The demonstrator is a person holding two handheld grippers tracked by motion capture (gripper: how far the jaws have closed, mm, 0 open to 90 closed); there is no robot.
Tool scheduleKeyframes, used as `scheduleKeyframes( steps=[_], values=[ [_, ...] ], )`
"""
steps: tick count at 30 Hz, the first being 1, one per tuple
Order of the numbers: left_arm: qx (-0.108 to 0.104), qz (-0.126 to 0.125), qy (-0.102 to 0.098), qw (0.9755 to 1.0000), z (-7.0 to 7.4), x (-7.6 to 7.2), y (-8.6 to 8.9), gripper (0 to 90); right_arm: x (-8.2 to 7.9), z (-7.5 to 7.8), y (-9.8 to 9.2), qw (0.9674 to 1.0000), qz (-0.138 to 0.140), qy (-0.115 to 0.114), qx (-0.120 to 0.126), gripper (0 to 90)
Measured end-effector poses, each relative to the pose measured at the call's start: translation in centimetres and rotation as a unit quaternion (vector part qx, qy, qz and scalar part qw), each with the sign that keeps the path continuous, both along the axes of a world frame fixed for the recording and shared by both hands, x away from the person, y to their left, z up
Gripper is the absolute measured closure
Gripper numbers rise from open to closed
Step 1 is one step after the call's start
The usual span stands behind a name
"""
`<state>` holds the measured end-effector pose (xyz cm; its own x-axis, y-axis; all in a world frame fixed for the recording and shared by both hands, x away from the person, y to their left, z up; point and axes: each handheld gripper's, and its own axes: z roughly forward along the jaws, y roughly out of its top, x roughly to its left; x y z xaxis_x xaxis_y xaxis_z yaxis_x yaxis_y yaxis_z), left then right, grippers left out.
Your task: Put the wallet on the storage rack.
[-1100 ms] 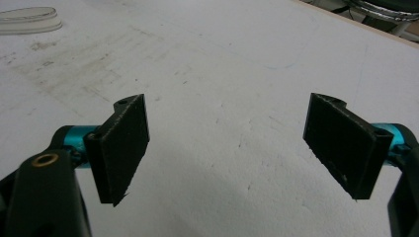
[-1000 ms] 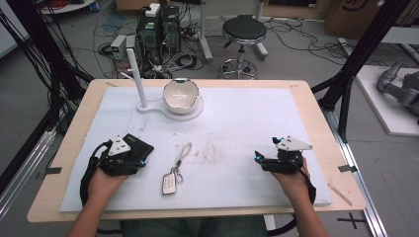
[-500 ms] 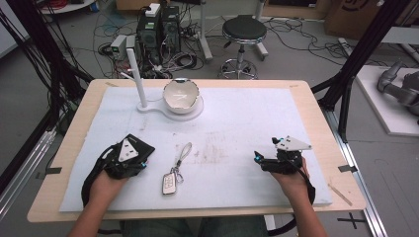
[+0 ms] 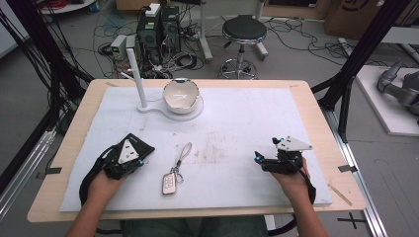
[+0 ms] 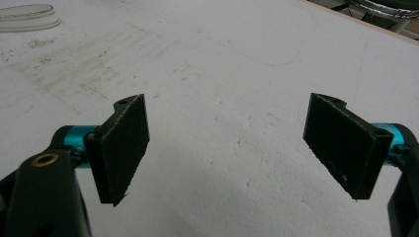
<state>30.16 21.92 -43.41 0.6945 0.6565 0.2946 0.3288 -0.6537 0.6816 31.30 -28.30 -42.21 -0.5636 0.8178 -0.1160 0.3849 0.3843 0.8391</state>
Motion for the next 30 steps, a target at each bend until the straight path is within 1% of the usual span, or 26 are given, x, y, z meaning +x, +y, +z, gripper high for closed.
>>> scheduleKeyframes(
  steps=[2,3,4,5,7,8,11,12,13,14,15,17,18,19,20,21,22,23,24,25,26,27,28,29,30],
  values=[
    [-0.001,-0.002,0.0,1.0,0.1,0.0,0.1,81.1,0.0,0.0,-0.1,1.0,0.0,-0.001,0.0,18.0],
    [-0.009,0.001,0.001,1.0,0.2,0.0,0.2,81.1,0.0,0.0,-0.1,1.0,-0.001,0.001,0.002,18.0],
    [-0.027,0.007,0.002,0.9996,0.5,0.0,0.6,81.1,0.0,0.0,-0.2,1.0,-0.002,0.0,0.002,18.0],
    [-0.027,0.007,0.002,0.9996,0.5,0.0,0.6,81.4,0.1,0.0,-0.2,1.0,-0.001,-0.001,0.001,18.0],
    [-0.041,0.009,-0.002,0.9991,1.0,0.0,0.9,81.6,0.0,0.0,-0.2,1.0,-0.002,0.002,0.004,18.0],
    [-0.054,0.01,-0.014,0.9984,1.7,-0.2,1.2,81.7,0.0,0.0,-0.2,1.0,-0.003,0.001,0.003,18.0],
    [-0.081,0.007,-0.033,0.9961,2.8,-0.6,1.7,82.0,0.1,0.0,-0.2,1.0,-0.001,0.0,0.002,18.0],
    [-0.081,0.007,-0.033,0.9961,2.8,-0.6,1.7,82.0,0.1,0.0,-0.2,1.0,-0.001,0.0,0.002,18.0],
    [-0.092,0.005,-0.046,0.9946,3.7,-1.0,1.9,82.1,0.1,0.0,-0.2,1.0,0.001,-0.001,0.002,18.0],
    [-0.101,0.003,-0.053,0.9934,4.1,-1.1,2.0,82.1,0.1,0.0,-0.2,1.0,0.001,-0.001,0.002,18.0],
    [-0.106,0.002,-0.06,0.9926,4.5,-1.3,2.2,82.2,0.0,0.0,-0.1,1.0,0.002,-0.001,0.003,18.0],
    [-0.119,-0.002,-0.076,0.99,5.3,-1.6,2.4,82.4,0.0,0.0,-0.1,1.0,0.002,-0.002,0.002,18.0],
    [-0.119,-0.002,-0.076,0.99,5.3,-1.6,2.4,82.4,0.1,0.0,-0.1,1.0,0.004,-0.004,0.0,18.0],
    [-0.136,-0.005,-0.09,0.9867,6.0,-1.8,2.6,82.4,0.1,0.0,-0.1,1.0,0.003,-0.003,0.001,18.0],
    [-0.144,-0.006,-0.096,0.9849,6.3,-1.9,2.6,82.5,0.1,0.0,-0.1,1.0,0.004,-0.003,0.001,18.0],
    [-0.144,-0.006,-0.096,0.9849,6.3,-1.9,2.6,82.5,0.1,0.0,-0.1,1.0,0.003,-0.003,0.001,18.0],
    [-0.153,-0.007,-0.101,0.983,6.6,-2.0,2.6,82.4,0.1,0.0,-0.1,1.0,0.003,-0.003,0.002,18.0],
    [-0.169,-0.014,-0.11,0.9794,7.3,-2.2,2.8,82.5,0.1,0.0,0.0,1.0,0.003,-0.002,0.002,18.0],
    [-0.181,-0.015,-0.114,0.9767,7.6,-2.2,2.8,82.5,0.1,-0.1,0.0,1.0,0.004,-0.002,0.003,18.0],
    [-0.181,-0.015,-0.114,0.9767,7.6,-2.2,2.8,82.5,0.1,-0.1,0.0,1.0,0.003,-0.002,0.001,18.0],
    [-0.188,-0.019,-0.117,0.975,7.9,-2.2,2.9,82.5,0.1,-0.1,0.0,1.0,0.003,-0.002,0.001,18.0],
    [-0.197,-0.021,-0.119,0.9729,8.2,-2.3,3.0,82.5,0.1,-0.1,0.0,1.0,0.004,-0.001,0.001,18.0],
    [-0.201,-0.023,-0.121,0.9718,8.4,-2.3,3.0,82.5,0.1,-0.1,0.0,1.0,0.004,-0.001,0.001,18.0],
    [-0.215,-0.029,-0.118,0.969,8.4,-2.3,3.1,82.5,0.2,-0.1,0.1,1.0,0.006,-0.002,0.0,18.0],
    [-0.219,-0.03,-0.116,0.9684,8.4,-2.3,3.2,82.5,0.2,-0.1,0.1,1.0,0.005,-0.001,0.0,18.0]
  ],
)
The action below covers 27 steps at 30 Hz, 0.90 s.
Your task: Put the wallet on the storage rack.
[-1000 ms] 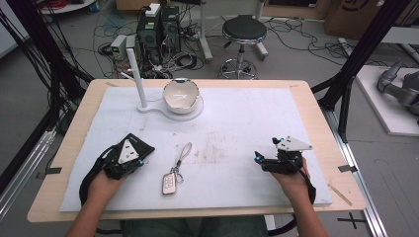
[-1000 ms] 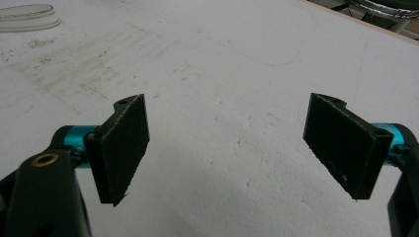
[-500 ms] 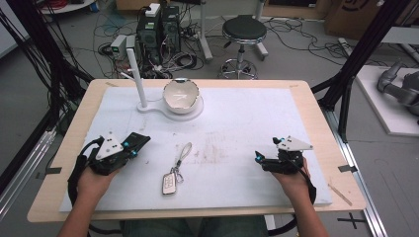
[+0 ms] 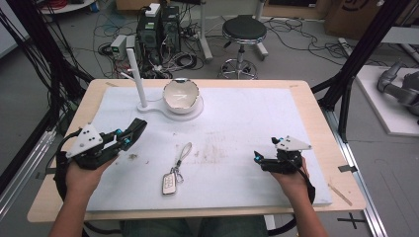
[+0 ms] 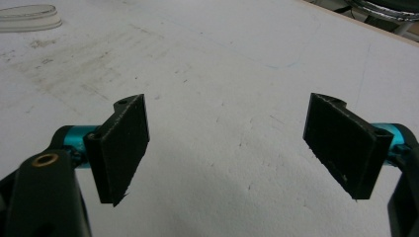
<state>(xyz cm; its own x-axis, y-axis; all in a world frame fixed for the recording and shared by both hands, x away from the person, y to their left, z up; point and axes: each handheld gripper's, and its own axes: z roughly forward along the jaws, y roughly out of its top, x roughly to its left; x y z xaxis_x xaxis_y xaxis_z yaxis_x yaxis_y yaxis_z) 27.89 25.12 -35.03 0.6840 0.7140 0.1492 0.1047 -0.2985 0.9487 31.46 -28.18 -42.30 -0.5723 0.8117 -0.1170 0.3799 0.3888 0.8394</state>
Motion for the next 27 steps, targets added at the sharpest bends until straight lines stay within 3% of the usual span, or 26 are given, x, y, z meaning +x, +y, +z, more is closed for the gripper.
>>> scheduleKeyframes(
  steps=[10,27],
  values=[
    [-0.003,-0.012,0.004,0.9999,-0.3,0.2,0.0,82.4,0.0,0.0,0.1,1.0,0.002,0.0,0.0,18.0],
    [0.01,-0.073,0.004,0.9973,0.5,1.3,-1.9,82.4,0.1,0.0,0.0,1.0,0.0,0.003,0.005,18.0]
  ],
)
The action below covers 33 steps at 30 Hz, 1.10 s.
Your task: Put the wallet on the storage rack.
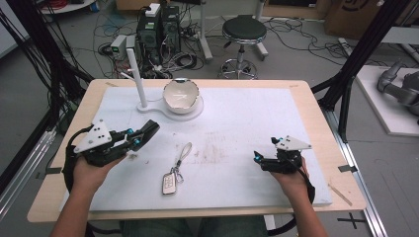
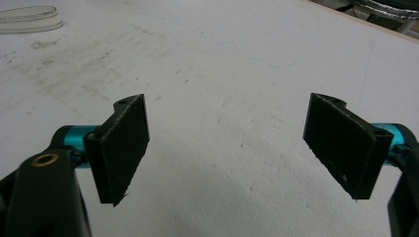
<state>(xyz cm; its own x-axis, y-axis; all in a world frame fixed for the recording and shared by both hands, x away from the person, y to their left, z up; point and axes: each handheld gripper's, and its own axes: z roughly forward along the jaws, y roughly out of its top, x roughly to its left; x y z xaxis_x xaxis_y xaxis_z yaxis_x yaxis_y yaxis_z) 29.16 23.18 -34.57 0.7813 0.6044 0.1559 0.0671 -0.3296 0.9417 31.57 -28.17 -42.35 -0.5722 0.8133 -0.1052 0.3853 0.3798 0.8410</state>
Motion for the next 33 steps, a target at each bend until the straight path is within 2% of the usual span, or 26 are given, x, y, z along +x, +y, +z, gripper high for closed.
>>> scheduleKeyframes(
  steps=[6,7,9,12,13,14,15,16,19,23,25,27,29,30,31,33],
  values=[
    [-0.008,-0.015,0.0,0.9999,0.4,1.0,-0.6,82.4,0.0,0.1,0.1,1.0,0.003,-0.002,0.002,18.0],
    [-0.006,-0.022,0.0,0.9997,0.8,1.6,-0.8,82.4,0.0,0.1,0.1,1.0,0.003,-0.003,0.002,18.0],
    [-0.003,-0.025,-0.001,0.9997,1.0,1.9,-0.9,82.4,0.0,0.1,0.0,1.0,0.003,-0.004,0.001,18.0],
    [0.003,-0.024,-0.002,0.9997,1.5,2.9,-1.4,82.4,-0.1,0.1,0.0,1.0,0.003,-0.002,0.005,18.0],
    [0.006,-0.026,-0.006,0.9996,1.9,3.6,-1.6,82.4,-0.1,0.1,0.0,1.0,0.002,-0.004,0.005,18.0],
    [0.006,-0.026,-0.006,0.9996,1.9,3.6,-1.6,82.4,-0.1,0.1,0.0,1.0,0.002,-0.004,0.004,18.0],
    [0.013,-0.038,-0.012,0.9991,2.5,4.5,-1.9,82.4,-0.1,0.1,-0.1,1.0,0.002,-0.005,0.005,18.0],
    [0.013,-0.038,-0.012,0.9991,2.5,4.5,-1.9,82.4,-0.1,0.1,-0.1,1.0,0.002,-0.005,0.005,18.0],
    [0.019,-0.057,-0.017,0.9981,3.6,6.0,-2.4,82.4,-0.1,0.1,-0.1,1.0,0.002,-0.004,0.004,18.0],
    [0.014,-0.076,-0.024,0.9967,5.2,8.6,-3.0,82.4,-0.1,-0.1,-0.4,1.0,-0.001,-0.002,0.005,18.0],
    [0.023,-0.088,-0.026,0.9955,5.8,9.7,-3.3,82.4,-0.1,-0.2,-0.6,1.0,-0.002,-0.001,0.006,18.0],
    [0.028,-0.091,-0.027,0.9951,6.0,10.2,-3.4,82.4,-0.2,-0.3,-0.7,1.0,-0.004,0.001,0.005,18.0],
    [0.039,-0.099,-0.03,0.9939,6.5,11.2,-3.7,82.4,-0.2,-0.3,-0.7,1.0,-0.004,0.0,0.004,18.0],
    [0.043,-0.106,-0.033,0.9929,6.9,12.2,-3.9,82.3,-0.3,-0.2,-0.7,1.0,-0.007,0.0,0.006,18.0],
    [0.043,-0.106,-0.033,0.9929,6.9,12.2,-3.9,82.3,-0.3,-0.2,-0.8,0.9999,-0.008,-0.002,0.007,18.0],
    [0.041,-0.117,-0.038,0.9916,7.1,13.2,-4.0,82.3,-0.4,-0.2,-0.7,0.9999,-0.008,-0.001,0.007,18.0]
  ],
)
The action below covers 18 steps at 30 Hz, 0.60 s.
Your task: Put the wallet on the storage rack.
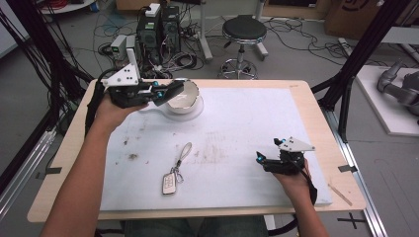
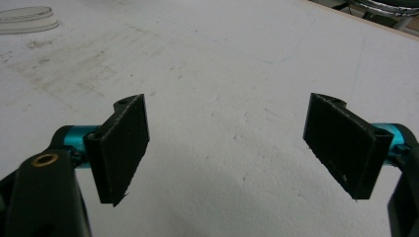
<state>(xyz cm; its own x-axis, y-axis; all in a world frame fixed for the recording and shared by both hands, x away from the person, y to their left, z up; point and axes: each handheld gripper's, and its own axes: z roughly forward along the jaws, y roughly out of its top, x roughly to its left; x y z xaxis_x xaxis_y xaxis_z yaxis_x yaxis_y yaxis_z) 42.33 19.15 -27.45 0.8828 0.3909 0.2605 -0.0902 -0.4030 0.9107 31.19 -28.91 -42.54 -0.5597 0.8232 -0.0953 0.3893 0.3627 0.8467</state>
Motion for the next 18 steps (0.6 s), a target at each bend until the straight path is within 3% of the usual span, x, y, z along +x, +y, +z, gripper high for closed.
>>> scheduleKeyframes(
  steps=[7,13,18],
  values=[
    [0.007,0.001,-0.007,0.9999,-0.4,2.4,-0.7,82.2,-0.4,0.2,0.3,1.0,0.004,-0.005,-0.002,18.0],
    [0.019,0.008,0.008,0.9998,-1.9,3.6,-1.5,82.2,-0.4,0.2,0.3,1.0,0.004,-0.006,-0.003,18.0],
    [0.011,0.009,0.016,0.9998,-3.6,4.7,-2.3,82.1,-0.3,0.2,0.3,0.9999,0.007,-0.007,-0.004,18.0]
  ],
)
